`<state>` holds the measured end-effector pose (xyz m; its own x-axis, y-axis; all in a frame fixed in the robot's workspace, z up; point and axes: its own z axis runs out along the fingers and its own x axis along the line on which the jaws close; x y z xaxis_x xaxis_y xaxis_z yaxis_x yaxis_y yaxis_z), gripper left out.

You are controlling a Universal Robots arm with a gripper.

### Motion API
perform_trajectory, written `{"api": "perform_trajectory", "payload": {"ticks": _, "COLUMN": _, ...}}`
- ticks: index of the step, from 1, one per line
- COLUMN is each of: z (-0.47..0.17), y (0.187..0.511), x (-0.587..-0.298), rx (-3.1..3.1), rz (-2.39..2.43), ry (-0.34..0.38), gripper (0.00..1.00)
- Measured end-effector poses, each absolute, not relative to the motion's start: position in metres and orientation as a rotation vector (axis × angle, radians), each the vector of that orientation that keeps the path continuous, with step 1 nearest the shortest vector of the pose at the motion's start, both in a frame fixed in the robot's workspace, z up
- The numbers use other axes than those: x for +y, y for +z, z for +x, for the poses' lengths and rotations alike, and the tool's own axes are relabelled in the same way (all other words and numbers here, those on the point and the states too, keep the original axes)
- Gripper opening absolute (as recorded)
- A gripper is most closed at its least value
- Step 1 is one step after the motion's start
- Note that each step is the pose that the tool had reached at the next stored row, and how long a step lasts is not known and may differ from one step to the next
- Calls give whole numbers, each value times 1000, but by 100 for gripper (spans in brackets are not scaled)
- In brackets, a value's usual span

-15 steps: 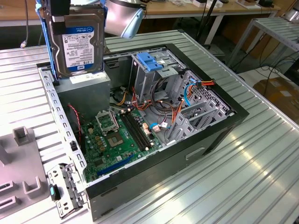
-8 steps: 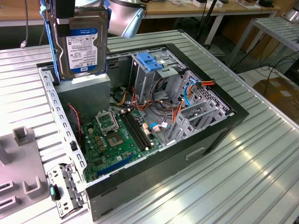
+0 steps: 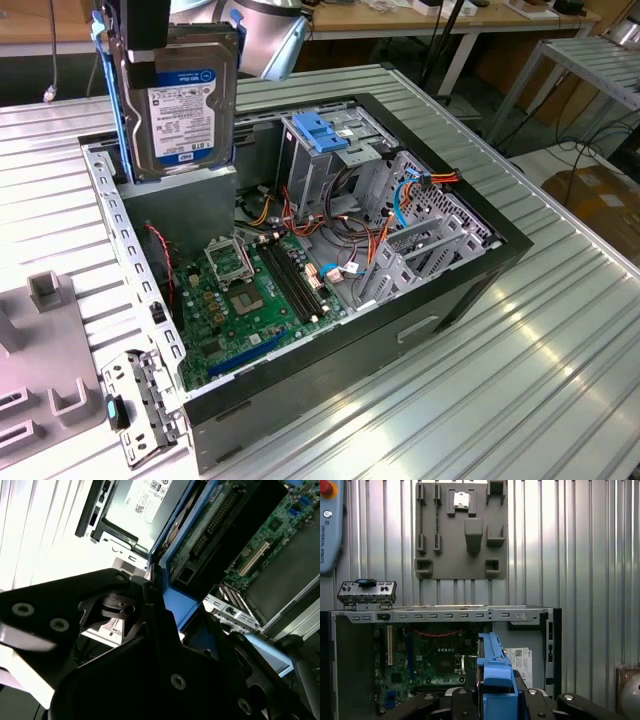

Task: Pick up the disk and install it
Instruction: 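Pick up the disk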

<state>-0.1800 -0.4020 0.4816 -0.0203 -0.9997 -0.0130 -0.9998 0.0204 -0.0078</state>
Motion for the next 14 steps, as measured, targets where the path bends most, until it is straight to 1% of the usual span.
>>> {"api": "perform_trajectory", "payload": {"ticks": 9, "z": -142, "y": 480, "x": -402, "rx": 2234, "rz": -2189, "ry": 3, "gripper": 37}}
{"api": "perform_trajectory", "payload": {"ticks": 14, "z": -139, "y": 480, "x": -402, "rx": 2234, "rz": -2189, "ry": 3, "gripper": 37}}
